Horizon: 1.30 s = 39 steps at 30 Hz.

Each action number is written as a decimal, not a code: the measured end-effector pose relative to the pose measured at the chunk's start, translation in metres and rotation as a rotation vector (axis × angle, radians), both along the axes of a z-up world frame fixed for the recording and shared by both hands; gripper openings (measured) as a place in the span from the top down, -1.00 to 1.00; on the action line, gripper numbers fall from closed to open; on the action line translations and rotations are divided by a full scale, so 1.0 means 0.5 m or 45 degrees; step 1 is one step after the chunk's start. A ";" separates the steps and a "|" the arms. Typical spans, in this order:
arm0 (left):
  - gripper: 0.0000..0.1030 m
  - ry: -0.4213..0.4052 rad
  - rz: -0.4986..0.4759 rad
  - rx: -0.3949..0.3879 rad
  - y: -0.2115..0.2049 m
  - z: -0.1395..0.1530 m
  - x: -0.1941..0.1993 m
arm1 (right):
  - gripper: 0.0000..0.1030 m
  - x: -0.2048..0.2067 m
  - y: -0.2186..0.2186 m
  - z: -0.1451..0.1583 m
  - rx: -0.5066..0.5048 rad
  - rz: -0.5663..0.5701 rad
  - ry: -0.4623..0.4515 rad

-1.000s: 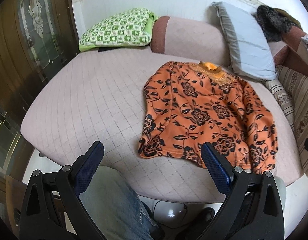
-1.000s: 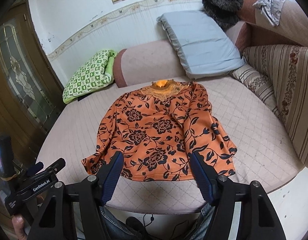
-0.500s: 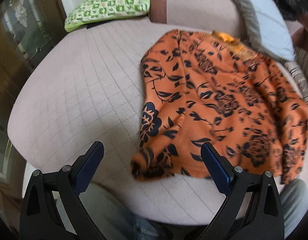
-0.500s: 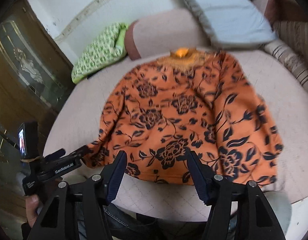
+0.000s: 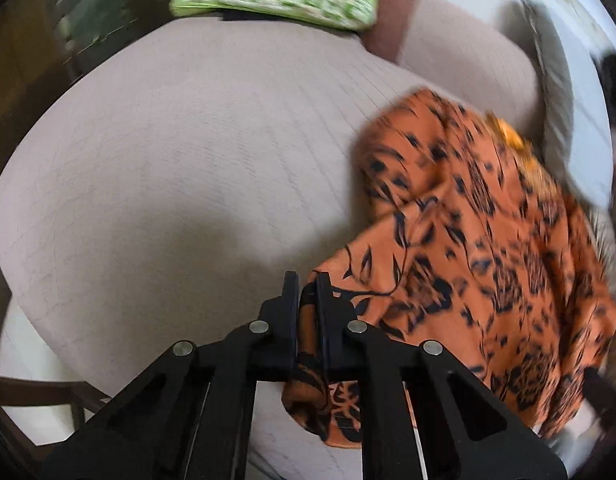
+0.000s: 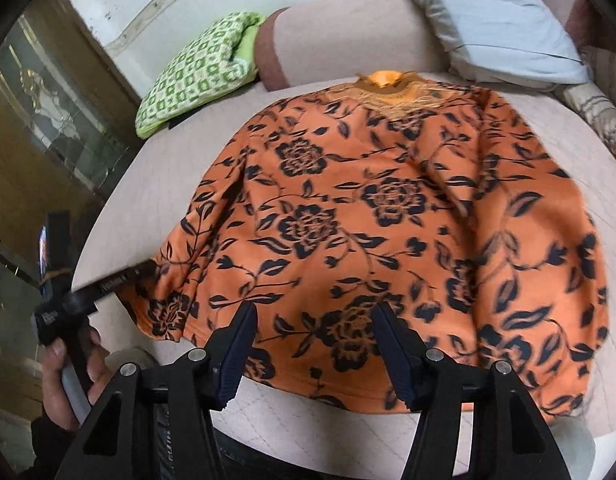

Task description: Fold small clothes

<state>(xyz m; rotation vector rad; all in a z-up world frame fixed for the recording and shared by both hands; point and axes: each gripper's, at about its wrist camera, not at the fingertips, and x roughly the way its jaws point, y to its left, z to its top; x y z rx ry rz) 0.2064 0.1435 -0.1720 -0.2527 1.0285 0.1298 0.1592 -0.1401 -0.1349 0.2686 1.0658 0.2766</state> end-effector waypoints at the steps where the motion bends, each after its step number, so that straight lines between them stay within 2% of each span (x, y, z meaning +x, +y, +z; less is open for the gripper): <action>1: 0.86 -0.014 0.028 -0.006 0.021 0.008 -0.001 | -0.13 0.004 0.009 -0.001 0.003 0.013 0.003; 7: 0.86 -0.166 0.234 -0.009 0.132 0.067 -0.020 | -0.13 0.016 0.049 0.006 -0.005 0.048 -0.006; 8: 0.86 -0.162 0.250 -0.006 0.144 0.069 -0.017 | -0.13 0.018 0.051 0.008 -0.009 0.050 -0.006; 11: 0.86 -0.047 0.275 -0.028 0.168 0.046 -0.004 | -0.13 0.018 0.055 0.011 -0.015 0.048 -0.006; 13: 0.82 0.008 0.244 -0.039 0.152 0.041 -0.014 | -0.13 0.018 0.057 0.012 -0.011 0.044 0.001; 15: 0.67 0.016 0.173 -0.067 0.119 0.049 -0.033 | -0.13 0.016 0.058 0.016 -0.003 0.036 -0.001; 18: 0.11 -0.054 0.040 -0.151 0.047 0.072 -0.080 | -0.13 0.010 0.055 0.028 -0.006 0.030 -0.020; 19: -0.20 -0.069 0.001 -0.168 0.031 0.075 -0.091 | -0.13 0.008 0.053 0.031 -0.008 0.025 -0.022; 20: -0.41 -0.071 -0.069 -0.184 0.001 0.070 -0.095 | -0.13 0.008 0.051 0.032 -0.008 0.020 -0.021; 21: -0.41 -0.049 -0.130 -0.192 -0.025 0.061 -0.091 | -0.13 0.008 0.048 0.033 -0.005 0.016 -0.021; 22: -0.41 0.023 -0.213 -0.199 -0.057 0.038 -0.081 | -0.13 0.008 0.043 0.035 0.003 0.009 -0.020; 24: -0.41 0.132 -0.281 -0.229 -0.086 -0.005 -0.067 | -0.13 0.006 0.037 0.039 0.015 0.001 -0.021; 27: -0.41 0.251 -0.267 -0.260 -0.099 -0.066 -0.035 | -0.13 0.001 0.030 0.039 0.034 0.018 -0.028; 30: -0.40 0.276 -0.256 -0.254 -0.104 -0.089 -0.021 | -0.13 -0.010 0.048 0.003 0.051 0.186 -0.020; 33: -0.41 0.267 -0.316 -0.180 -0.138 -0.092 -0.006 | -0.13 -0.035 0.080 -0.075 -0.044 0.376 0.050; 34: -0.34 0.272 -0.338 -0.153 -0.150 -0.095 -0.003 | -0.13 -0.048 0.093 -0.099 -0.093 0.422 0.050; 35: -0.05 0.282 -0.365 -0.098 -0.157 -0.098 -0.004 | -0.13 -0.060 0.106 -0.124 -0.168 0.444 0.040; 36: 0.17 0.287 -0.371 -0.038 -0.161 -0.096 -0.004 | -0.13 -0.066 0.114 -0.145 -0.235 0.440 0.039; 37: 0.53 0.290 -0.364 -0.027 -0.155 -0.091 -0.005 | -0.09 -0.067 0.118 -0.163 -0.294 0.413 0.042; 38: 0.87 0.297 -0.363 -0.089 -0.147 -0.091 -0.005 | -0.06 -0.070 0.117 -0.172 -0.322 0.385 0.019; 39: 0.87 0.309 -0.355 -0.158 -0.135 -0.092 -0.005 | -0.02 -0.074 0.116 -0.172 -0.335 0.372 -0.009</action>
